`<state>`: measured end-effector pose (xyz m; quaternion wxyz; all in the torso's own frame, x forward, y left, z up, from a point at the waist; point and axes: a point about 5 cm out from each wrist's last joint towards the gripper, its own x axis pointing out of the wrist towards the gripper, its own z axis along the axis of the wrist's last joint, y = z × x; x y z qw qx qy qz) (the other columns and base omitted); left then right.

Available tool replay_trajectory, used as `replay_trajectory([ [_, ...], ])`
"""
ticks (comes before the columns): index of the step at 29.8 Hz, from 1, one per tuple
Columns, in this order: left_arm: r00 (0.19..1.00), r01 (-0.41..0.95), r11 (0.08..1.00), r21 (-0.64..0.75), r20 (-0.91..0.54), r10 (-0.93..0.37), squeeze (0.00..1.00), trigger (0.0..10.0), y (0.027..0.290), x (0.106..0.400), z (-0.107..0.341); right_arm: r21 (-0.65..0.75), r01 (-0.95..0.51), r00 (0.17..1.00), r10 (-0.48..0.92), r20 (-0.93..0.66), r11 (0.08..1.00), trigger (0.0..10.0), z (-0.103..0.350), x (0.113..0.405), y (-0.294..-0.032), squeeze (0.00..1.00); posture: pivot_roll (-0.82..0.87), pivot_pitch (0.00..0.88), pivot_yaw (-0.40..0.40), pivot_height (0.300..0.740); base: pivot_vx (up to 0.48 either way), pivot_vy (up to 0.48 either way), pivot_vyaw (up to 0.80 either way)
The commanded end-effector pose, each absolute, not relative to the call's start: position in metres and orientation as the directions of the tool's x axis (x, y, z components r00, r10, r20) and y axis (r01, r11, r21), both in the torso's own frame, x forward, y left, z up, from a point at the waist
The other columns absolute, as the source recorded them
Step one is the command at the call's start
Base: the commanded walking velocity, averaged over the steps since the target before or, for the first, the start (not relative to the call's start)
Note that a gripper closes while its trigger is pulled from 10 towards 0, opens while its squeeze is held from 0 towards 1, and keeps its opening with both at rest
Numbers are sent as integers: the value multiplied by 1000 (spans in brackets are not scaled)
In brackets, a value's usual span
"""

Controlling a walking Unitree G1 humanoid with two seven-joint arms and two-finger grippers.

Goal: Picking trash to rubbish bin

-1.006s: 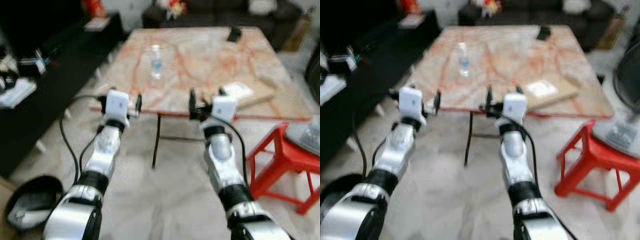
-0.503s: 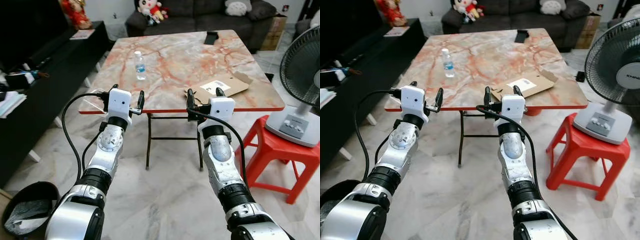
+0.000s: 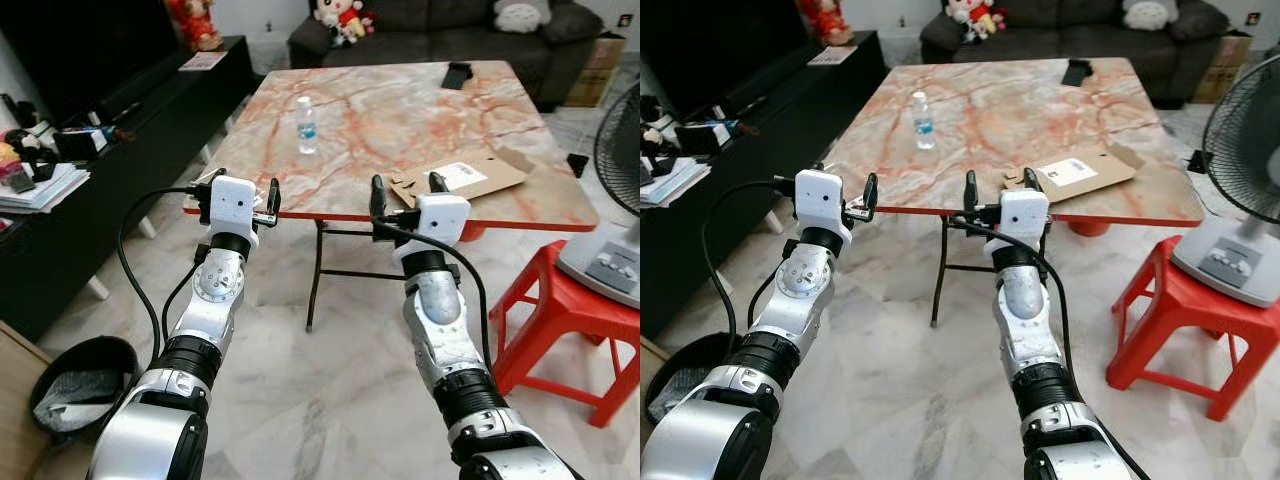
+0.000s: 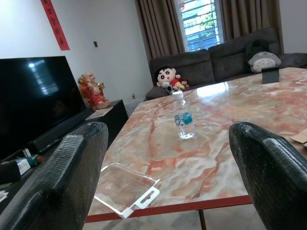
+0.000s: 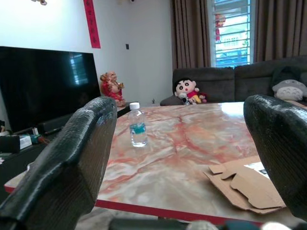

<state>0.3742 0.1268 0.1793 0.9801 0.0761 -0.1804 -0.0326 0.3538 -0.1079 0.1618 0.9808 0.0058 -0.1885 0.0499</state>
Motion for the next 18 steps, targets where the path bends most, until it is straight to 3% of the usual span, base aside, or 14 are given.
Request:
replay_trajectory([
  [1, 934, 21, 984, 175, 349, -82, 0, 10000, 129, 376, 182, -15, -108, 913, 105, 394, 994, 10000, 169, 354, -106, 0, -94, 0, 99, 740, 251, 0, 0],
  [7, 934, 19, 985, 172, 349, -79, 0, 10000, 127, 376, 182, -18, -118, 904, 115, 411, 993, 10000, 170, 352, -103, 0, -99, 0, 101, 740, 261, 0, 750],
  [14, 929, 11, 986, 166, 362, -71, 0, 10000, 127, 376, 185, -18, -125, 903, 122, 413, 992, 10000, 170, 352, -102, 0, -96, 0, 101, 740, 261, 0, 0],
  [18, 930, -3, 987, 161, 364, -57, 0, 10000, 130, 376, 185, -5, -135, 902, 125, 414, 991, 10000, 169, 351, -98, 0, -97, 0, 103, 740, 280, 0, 784],
])
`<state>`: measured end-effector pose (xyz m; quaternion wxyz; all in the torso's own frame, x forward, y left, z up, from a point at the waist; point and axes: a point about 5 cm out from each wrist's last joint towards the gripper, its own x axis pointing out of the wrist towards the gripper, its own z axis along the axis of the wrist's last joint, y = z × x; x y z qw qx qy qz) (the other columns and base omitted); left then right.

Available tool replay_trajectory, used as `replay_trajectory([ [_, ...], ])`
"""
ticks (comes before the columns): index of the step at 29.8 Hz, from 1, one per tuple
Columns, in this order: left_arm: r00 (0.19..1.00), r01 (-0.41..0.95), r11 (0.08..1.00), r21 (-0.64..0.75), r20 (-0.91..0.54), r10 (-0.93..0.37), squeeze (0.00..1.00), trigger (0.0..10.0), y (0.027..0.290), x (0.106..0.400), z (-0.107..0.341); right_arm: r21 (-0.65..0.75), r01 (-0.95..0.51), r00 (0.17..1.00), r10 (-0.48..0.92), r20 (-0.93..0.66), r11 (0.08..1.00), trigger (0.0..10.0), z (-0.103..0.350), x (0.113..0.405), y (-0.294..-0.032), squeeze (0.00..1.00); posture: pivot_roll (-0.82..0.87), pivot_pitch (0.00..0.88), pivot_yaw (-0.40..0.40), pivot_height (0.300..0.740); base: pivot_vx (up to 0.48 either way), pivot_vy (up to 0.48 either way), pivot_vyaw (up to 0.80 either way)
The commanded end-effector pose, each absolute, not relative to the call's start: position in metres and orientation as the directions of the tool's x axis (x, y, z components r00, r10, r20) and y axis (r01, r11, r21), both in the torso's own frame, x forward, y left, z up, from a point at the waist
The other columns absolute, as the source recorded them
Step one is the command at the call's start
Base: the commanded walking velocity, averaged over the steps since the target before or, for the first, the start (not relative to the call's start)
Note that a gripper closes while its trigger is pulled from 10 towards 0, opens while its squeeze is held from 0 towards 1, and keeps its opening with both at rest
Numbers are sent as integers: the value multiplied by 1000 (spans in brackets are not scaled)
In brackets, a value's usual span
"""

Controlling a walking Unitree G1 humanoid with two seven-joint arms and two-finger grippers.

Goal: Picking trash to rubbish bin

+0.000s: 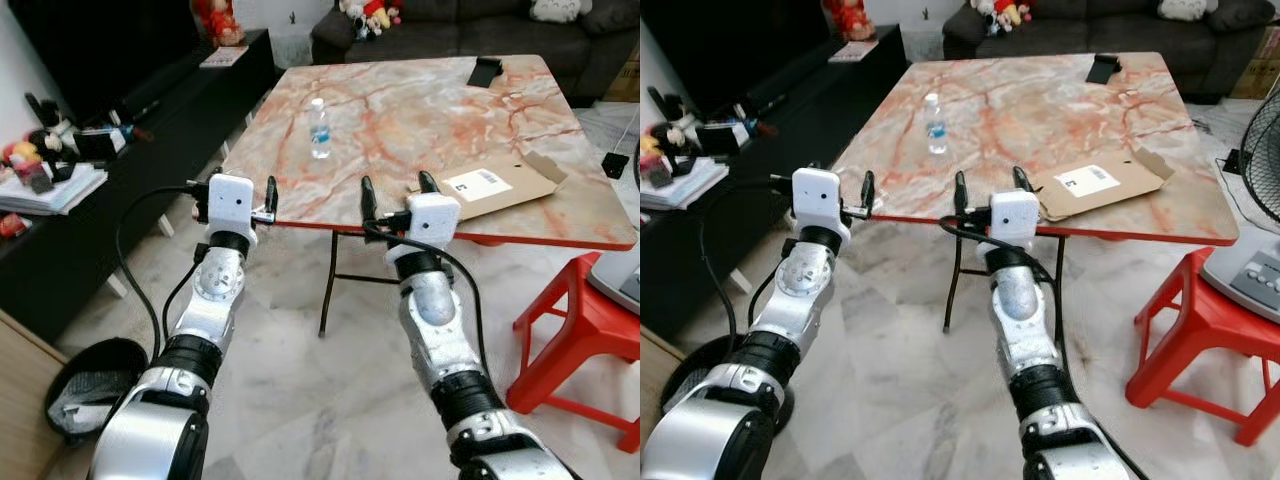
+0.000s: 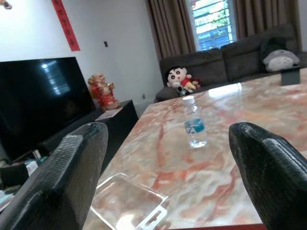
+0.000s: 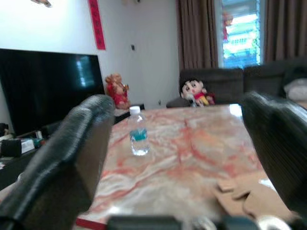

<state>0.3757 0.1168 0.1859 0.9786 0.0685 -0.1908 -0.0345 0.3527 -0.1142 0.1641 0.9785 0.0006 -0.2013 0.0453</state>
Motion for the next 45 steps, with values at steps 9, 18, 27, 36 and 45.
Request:
replay_trajectory([
  [9, 929, -15, 989, 150, 369, -41, 0, 10000, 131, 378, 188, -19, -140, 897, 135, 421, 990, 10000, 172, 351, -98, 0, -98, 0, 98, 740, 287, 0, 72],
  [18, 930, -23, 990, 142, 367, -31, 0, 10000, 132, 378, 187, -3, -133, 902, 122, 415, 991, 10000, 171, 352, -100, 0, -90, 0, 91, 740, 288, 0, 358],
  [27, 928, -31, 990, 137, 372, -22, 0, 10000, 133, 378, 189, -30, -138, 896, 138, 423, 990, 10000, 174, 352, -97, 0, -88, 0, 88, 740, 287, 0, 265],
  [36, 933, -30, 991, 130, 360, -19, 0, 10000, 135, 379, 189, 1, -139, 902, 126, 413, 990, 10000, 173, 353, -100, 0, -83, 0, 82, 740, 125, 223, 88],
  [45, 936, -20, 991, 130, 352, -27, 0, 10000, 135, 380, 188, 43, -140, 913, 113, 392, 989, 10000, 172, 355, -101, 0, -84, 0, 81, 740, 0, 450, -89],
])
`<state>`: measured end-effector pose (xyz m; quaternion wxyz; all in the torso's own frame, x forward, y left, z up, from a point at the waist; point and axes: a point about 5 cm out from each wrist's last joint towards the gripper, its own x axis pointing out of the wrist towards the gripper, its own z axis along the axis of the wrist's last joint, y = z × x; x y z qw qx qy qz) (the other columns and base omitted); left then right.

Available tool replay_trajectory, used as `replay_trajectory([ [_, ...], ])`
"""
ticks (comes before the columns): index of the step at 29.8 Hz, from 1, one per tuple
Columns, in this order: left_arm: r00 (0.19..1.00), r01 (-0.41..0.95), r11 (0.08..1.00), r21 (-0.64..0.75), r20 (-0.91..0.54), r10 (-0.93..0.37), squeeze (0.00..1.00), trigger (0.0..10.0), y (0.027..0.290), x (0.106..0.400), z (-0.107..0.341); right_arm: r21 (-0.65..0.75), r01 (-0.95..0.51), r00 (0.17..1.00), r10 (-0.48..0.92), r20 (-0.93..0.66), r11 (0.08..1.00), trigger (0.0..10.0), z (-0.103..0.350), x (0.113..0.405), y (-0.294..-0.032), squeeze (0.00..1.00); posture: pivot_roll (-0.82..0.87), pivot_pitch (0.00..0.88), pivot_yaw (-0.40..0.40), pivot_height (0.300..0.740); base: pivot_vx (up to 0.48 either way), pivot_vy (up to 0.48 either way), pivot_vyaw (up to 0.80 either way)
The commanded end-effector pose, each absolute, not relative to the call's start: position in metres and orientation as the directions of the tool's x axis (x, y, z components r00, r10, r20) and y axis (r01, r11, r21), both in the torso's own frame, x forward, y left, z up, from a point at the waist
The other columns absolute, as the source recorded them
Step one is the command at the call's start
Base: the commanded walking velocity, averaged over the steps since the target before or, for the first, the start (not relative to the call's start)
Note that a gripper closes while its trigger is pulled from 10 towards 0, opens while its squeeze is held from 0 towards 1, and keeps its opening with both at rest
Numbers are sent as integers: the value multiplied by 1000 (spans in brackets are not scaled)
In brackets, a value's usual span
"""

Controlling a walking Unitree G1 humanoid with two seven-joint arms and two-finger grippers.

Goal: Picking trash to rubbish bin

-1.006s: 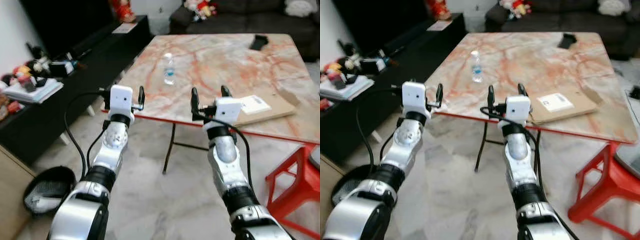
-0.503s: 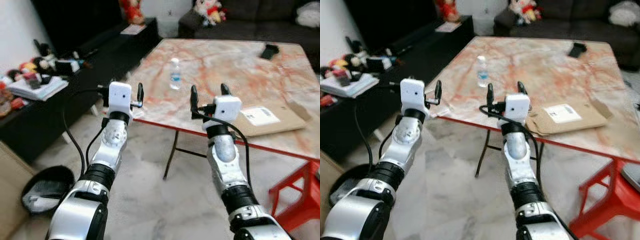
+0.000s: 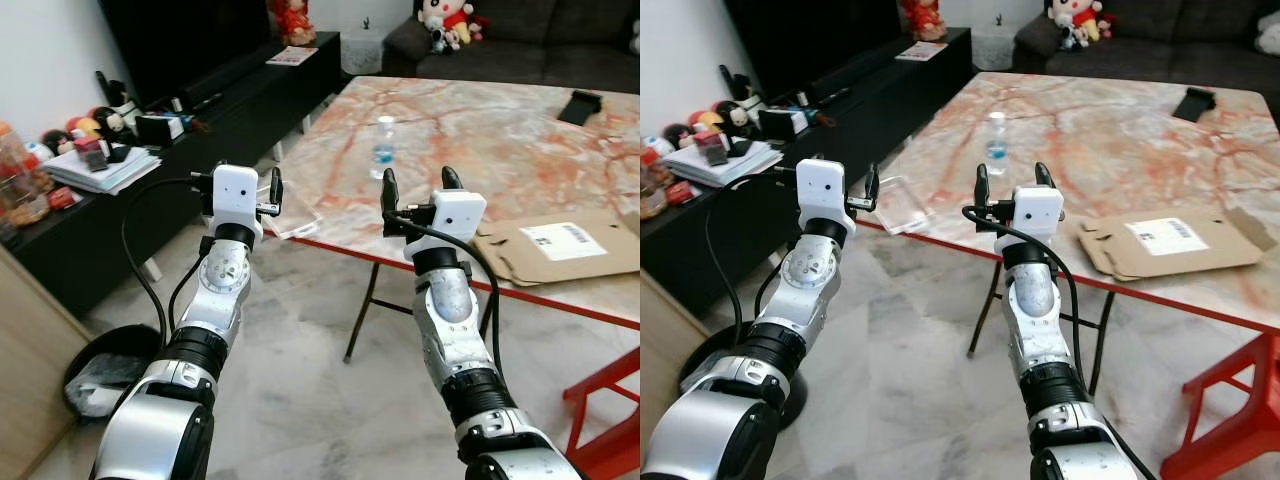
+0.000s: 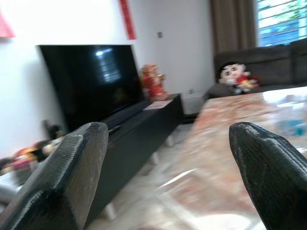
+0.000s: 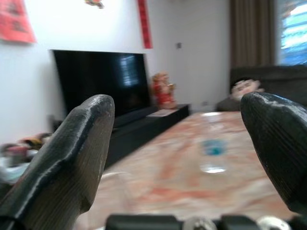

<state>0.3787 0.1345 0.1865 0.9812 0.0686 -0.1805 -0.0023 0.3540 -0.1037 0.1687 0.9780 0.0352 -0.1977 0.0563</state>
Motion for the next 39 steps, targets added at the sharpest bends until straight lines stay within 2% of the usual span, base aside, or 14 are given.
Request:
replay_trajectory([
  [1, 936, -19, 991, 131, 351, -28, 0, 10000, 135, 380, 188, 52, -145, 914, 113, 390, 988, 10000, 171, 355, -101, 0, -84, 0, 81, 740, 0, 450, -800],
  [4, 936, -17, 992, 129, 350, -29, 0, 10000, 134, 380, 188, 35, -137, 912, 113, 395, 990, 10000, 172, 355, -102, 0, -84, 0, 80, 740, 0, 450, -800],
  [9, 939, 0, 990, 138, 340, -47, 0, 10000, 132, 381, 188, 22, -129, 909, 109, 402, 991, 10000, 173, 355, -103, 0, -83, 0, 79, 740, 0, 450, 0],
  [11, 939, 51, 982, 181, 328, -109, 0, 10000, 124, 380, 186, 28, -124, 911, 103, 399, 992, 10000, 173, 355, -103, 0, -81, 0, 78, 740, 0, 0, 0],
  [17, 918, 114, 973, 199, 354, -180, 0, 10000, 111, 376, 186, 38, -105, 919, 82, 386, 994, 10000, 173, 357, -105, 0, -79, 0, 77, 740, 0, 0, 0],
  [21, 919, 107, 975, 195, 354, -172, 0, 10000, 111, 376, 187, 34, -105, 918, 83, 387, 994, 10000, 173, 357, -104, 0, -81, 0, 80, 740, 0, 0, 0],
  [28, 926, 65, 980, 190, 355, -130, 0, 10000, 121, 378, 189, 50, -105, 922, 79, 380, 993, 10000, 173, 357, -102, 0, -81, 0, 81, 740, 399, 0, 0],
  [36, 925, 58, 980, 192, 360, -126, 0, 10000, 123, 378, 190, 48, -113, 918, 85, 388, 993, 10000, 175, 357, -101, 0, -80, 0, 83, 740, 441, 0, -748],
  [39, 923, 50, 980, 191, 365, -119, 0, 10000, 123, 378, 191, 37, -120, 912, 95, 399, 992, 10000, 177, 357, -100, 0, -81, 0, 82, 740, 439, 0, 0],
])
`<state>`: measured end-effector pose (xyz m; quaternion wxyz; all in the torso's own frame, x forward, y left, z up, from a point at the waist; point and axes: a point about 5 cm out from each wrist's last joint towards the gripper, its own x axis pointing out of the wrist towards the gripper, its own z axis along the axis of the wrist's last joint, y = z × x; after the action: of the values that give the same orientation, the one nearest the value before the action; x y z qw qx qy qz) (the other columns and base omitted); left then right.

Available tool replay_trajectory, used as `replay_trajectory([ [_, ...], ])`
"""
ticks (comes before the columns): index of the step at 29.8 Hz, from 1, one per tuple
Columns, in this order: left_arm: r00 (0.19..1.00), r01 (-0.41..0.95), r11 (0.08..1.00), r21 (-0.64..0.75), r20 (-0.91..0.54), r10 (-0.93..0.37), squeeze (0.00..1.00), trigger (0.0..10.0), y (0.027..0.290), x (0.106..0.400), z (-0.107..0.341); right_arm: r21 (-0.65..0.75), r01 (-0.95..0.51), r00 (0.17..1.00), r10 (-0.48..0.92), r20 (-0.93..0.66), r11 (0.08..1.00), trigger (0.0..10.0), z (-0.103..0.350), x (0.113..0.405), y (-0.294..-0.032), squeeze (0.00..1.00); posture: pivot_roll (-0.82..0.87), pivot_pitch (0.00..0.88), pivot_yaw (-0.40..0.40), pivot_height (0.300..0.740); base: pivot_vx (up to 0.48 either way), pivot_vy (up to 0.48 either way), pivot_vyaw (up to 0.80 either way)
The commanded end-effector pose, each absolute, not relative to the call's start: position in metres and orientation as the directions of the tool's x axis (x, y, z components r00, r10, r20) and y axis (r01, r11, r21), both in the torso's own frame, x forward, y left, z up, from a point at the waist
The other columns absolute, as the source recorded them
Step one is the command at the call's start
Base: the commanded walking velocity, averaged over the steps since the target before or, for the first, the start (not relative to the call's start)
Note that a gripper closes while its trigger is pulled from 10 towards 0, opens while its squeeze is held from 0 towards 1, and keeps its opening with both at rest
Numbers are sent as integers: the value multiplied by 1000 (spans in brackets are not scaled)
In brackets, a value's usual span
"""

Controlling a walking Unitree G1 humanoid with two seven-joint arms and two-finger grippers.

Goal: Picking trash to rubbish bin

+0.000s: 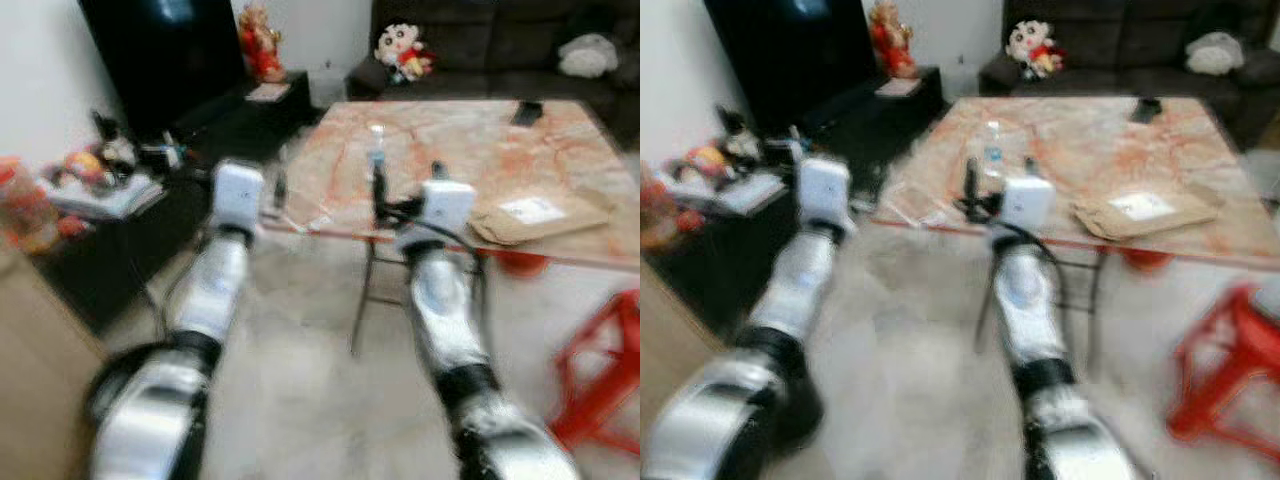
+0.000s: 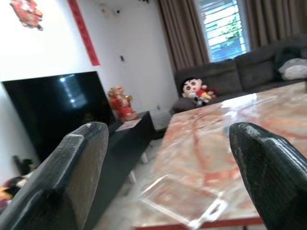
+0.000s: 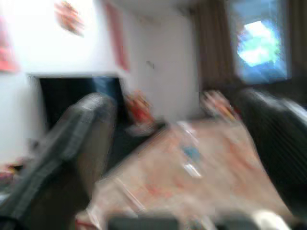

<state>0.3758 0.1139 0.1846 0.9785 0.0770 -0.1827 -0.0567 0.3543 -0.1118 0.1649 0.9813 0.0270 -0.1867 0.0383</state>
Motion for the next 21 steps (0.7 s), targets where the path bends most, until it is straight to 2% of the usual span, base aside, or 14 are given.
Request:
replay_trajectory([
  [1, 923, 50, 980, 191, 365, -118, 0, 10000, 123, 378, 191, 35, -120, 912, 96, 399, 992, 10000, 177, 357, -100, 0, -81, 0, 82, 740, 439, 0, 0],
  [15, 920, 11, 984, 179, 384, -80, 0, 10000, 129, 378, 195, 7, -139, 906, 125, 405, 990, 10000, 178, 356, -94, 0, -76, 0, 79, 740, 426, 0, 0],
  [21, 918, -4, 984, 176, 391, -66, 0, 10000, 130, 378, 196, -24, -168, 893, 163, 419, 985, 10000, 179, 354, -90, 0, -75, 0, 76, 740, 424, 0, 777],
])
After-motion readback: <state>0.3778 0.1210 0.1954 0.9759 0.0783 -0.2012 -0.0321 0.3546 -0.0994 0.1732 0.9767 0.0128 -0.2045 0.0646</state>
